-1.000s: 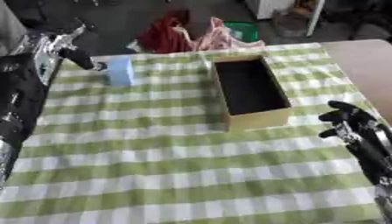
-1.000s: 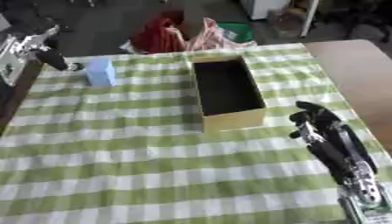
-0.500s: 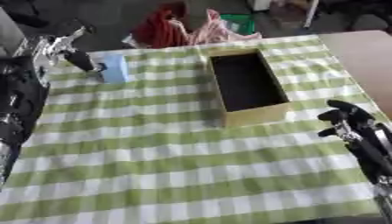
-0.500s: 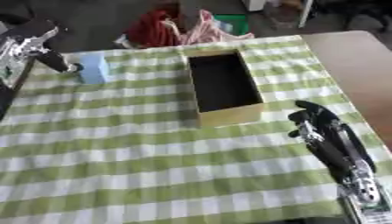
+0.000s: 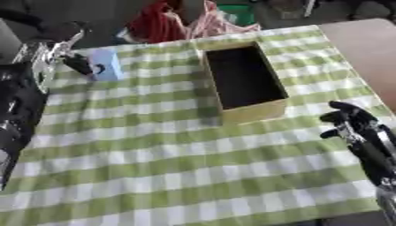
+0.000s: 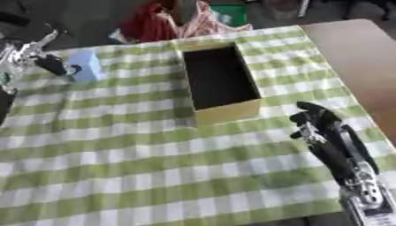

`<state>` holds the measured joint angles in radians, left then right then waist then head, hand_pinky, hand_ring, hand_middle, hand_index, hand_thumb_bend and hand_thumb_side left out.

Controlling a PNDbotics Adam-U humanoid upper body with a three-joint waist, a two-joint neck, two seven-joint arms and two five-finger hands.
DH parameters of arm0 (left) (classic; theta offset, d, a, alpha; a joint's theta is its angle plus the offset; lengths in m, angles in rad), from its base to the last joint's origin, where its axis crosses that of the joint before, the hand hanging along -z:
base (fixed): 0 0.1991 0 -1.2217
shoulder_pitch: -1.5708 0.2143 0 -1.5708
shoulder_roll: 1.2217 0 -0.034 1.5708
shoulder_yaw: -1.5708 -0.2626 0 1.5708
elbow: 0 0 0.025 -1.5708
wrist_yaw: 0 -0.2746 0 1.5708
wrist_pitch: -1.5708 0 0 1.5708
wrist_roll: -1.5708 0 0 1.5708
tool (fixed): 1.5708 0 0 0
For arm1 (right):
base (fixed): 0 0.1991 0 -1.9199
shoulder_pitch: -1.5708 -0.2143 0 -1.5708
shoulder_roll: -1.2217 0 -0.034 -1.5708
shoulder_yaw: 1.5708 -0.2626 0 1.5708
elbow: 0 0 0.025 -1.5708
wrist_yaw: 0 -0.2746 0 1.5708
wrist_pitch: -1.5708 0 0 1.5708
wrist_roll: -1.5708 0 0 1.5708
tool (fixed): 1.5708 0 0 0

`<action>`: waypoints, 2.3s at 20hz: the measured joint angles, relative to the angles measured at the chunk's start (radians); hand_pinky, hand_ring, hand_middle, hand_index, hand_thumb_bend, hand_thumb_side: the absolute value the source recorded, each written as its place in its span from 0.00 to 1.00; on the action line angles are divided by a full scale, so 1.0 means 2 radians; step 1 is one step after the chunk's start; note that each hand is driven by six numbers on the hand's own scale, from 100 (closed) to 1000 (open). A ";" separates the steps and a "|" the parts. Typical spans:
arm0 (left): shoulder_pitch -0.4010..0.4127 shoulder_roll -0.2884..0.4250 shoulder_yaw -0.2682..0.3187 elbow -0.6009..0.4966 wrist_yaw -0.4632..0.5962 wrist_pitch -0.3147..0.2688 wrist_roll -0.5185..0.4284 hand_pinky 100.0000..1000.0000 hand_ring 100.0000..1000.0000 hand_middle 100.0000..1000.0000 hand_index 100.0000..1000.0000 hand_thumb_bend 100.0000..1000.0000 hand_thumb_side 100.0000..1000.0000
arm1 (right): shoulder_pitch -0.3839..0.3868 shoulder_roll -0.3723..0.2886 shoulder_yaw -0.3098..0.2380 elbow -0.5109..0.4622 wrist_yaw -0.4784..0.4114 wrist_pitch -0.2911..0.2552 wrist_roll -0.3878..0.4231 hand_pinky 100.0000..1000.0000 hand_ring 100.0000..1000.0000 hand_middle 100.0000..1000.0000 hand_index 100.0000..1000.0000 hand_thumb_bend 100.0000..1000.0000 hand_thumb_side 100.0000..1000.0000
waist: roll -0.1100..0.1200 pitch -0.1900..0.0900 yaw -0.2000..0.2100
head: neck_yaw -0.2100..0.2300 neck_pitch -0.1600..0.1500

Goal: Pick up objects on the table and place them in the box.

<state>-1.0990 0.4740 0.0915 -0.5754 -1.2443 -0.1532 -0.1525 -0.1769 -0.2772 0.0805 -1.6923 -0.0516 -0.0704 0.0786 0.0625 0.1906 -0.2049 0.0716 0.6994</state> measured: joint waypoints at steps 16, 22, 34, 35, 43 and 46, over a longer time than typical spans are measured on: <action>0.008 0.000 0.000 0.000 0.006 0.011 0.029 0.80 0.80 0.82 0.88 0.35 0.10 | -0.008 0.000 0.000 -0.002 0.003 0.000 0.000 0.54 0.76 0.58 0.83 0.00 0.51 | 0.005 0.021 -0.015 | -0.001 -0.009; 0.011 0.000 0.000 0.001 0.000 0.020 0.052 0.80 0.80 0.85 0.88 0.32 0.10 | -0.009 0.000 0.000 -0.003 0.004 0.000 0.000 0.54 0.76 0.58 0.83 0.00 0.51 | 0.007 0.027 -0.018 | -0.002 -0.013; 0.011 0.000 0.000 0.006 -0.003 0.025 0.054 0.74 0.63 0.61 0.78 0.18 0.10 | -0.012 0.000 0.000 -0.004 0.006 -0.001 0.001 0.53 0.76 0.58 0.83 0.00 0.51 | 0.008 0.031 -0.020 | -0.003 -0.014; 0.011 0.000 0.000 0.005 -0.003 0.026 0.054 0.73 0.61 0.58 0.76 0.16 0.09 | -0.012 0.000 0.000 -0.004 0.006 -0.001 0.001 0.53 0.76 0.58 0.83 0.00 0.51 | 0.008 0.031 -0.020 | -0.004 -0.014; 0.017 0.000 0.000 0.001 -0.003 0.037 0.096 0.66 0.49 0.43 0.65 0.02 0.07 | -0.012 0.000 0.000 -0.004 0.006 -0.002 0.002 0.53 0.76 0.58 0.83 0.00 0.51 | 0.002 0.026 -0.015 | -0.004 -0.014; 0.017 0.000 0.000 -0.004 0.000 0.036 0.110 0.66 0.50 0.43 0.65 0.01 0.07 | -0.012 0.000 0.000 -0.004 0.006 -0.002 0.002 0.54 0.76 0.58 0.83 0.00 0.51 | 0.000 0.020 -0.011 | -0.004 -0.014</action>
<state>-1.0658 0.4739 0.0913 -0.5827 -1.2451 -0.0813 0.0667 -0.2011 -0.2781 0.0795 -1.7012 -0.0401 -0.0748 0.0836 0.0620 0.2311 -0.2271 0.0634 0.6706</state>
